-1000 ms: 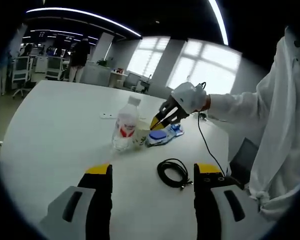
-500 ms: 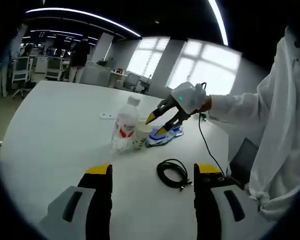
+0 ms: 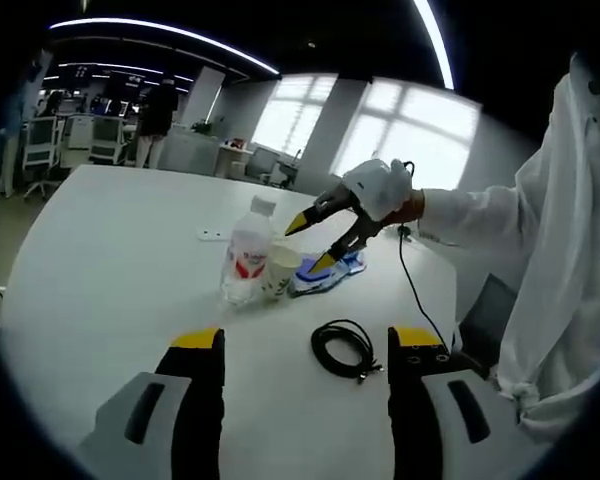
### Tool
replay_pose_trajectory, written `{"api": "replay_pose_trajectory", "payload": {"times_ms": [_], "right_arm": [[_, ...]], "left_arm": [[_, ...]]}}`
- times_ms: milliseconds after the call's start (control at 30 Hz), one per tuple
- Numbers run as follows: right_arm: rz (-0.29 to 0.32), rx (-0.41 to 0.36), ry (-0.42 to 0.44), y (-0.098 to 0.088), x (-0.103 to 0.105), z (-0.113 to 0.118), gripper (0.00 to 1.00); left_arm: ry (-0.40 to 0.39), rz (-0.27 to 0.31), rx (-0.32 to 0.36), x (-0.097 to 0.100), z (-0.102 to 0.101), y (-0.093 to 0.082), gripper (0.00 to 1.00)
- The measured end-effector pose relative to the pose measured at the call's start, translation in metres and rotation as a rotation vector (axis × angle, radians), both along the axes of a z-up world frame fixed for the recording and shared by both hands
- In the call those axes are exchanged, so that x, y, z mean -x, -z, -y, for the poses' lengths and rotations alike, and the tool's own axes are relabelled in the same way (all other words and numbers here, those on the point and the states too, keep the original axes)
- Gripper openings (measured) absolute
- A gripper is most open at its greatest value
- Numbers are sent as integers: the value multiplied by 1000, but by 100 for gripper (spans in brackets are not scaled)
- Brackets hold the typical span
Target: Arrange the tabletop items into an orderly group along one side of the table until the central work area is clear of visible clutter.
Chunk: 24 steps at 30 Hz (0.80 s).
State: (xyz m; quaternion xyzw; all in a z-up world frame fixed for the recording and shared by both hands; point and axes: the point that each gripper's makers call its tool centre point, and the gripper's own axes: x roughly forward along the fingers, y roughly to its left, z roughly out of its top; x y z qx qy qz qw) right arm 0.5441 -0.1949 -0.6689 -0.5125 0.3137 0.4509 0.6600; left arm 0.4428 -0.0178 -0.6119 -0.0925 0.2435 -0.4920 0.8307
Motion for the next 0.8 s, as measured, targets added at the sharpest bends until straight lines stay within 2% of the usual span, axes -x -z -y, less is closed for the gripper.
{"api": "replay_pose_trajectory", "payload": {"times_ms": [600,800], "right_arm": [[43,-97,65,-29,3,-1,51],[57,-168,133,-44,10,1,53]], "left_arm": [[25,24,-5,6,11,-15,67],[41,35,-11,9,17,-21,67]]}}
